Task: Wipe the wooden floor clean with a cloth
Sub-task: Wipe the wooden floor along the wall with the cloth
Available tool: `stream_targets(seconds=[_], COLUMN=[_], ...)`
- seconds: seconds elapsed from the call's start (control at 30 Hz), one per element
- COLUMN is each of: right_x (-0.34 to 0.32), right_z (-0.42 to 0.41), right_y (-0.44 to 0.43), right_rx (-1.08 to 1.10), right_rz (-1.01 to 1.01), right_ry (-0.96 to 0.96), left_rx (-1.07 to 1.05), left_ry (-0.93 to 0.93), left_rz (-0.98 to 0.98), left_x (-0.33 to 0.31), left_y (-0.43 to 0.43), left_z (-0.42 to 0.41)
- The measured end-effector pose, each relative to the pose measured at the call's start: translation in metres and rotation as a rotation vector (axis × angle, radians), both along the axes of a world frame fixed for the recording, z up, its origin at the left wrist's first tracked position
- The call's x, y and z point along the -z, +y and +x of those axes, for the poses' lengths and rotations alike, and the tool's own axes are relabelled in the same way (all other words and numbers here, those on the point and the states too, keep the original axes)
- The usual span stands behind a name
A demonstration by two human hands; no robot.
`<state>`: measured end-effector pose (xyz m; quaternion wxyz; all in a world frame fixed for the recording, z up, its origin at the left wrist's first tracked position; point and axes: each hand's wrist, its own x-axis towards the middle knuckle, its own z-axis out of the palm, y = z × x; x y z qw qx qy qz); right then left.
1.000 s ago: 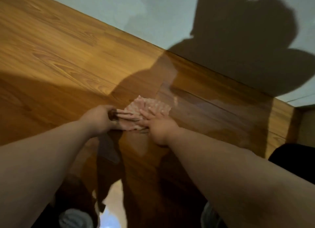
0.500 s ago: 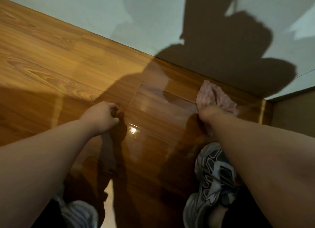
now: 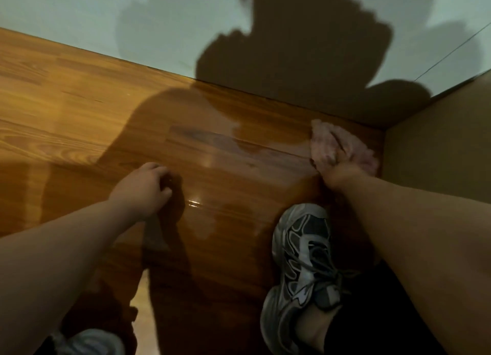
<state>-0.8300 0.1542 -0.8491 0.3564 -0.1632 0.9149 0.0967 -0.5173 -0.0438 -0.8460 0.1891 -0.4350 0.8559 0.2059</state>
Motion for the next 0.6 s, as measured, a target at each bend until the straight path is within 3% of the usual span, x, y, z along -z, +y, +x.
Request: stream_targets(seconds=[0.1, 0.13, 0.2, 0.3, 0.47, 0.6], right_x=[-0.006, -0.004, -0.001, -0.003, -0.016, 0.006], right_z=[0.012, 0.022, 0.05, 0.059, 0.058, 0.113], right_y=[0.008, 0.005, -0.003, -0.016, -0.048, -0.058], right_rx=[0.04, -0.07, -0.177, -0.124, -0.29, -0.437], right_rz=[0.065, 0.075, 0.045, -0.108, -0.141, -0.261], right_ry=[-0.039, -0.074, -0.127, -0.133, -0.227, -0.228], left_rx=[0.023, 0.028, 0.039, 0.043, 0.061, -0.064], left_ry=[0.013, 0.017, 0.039, 0.057, 0.082, 0.051], left_rz=[-0.002, -0.005, -0.002, -0.007, -0.03, -0.037], left_x=[-0.001, -0.002, -0.002, -0.005, -0.008, -0.002], left_y=[0.005, 0.008, 0.013, 0.02, 0.012, -0.003], left_z=[-0.014, -0.017, -0.022, -0.028, -0.021, -0.001])
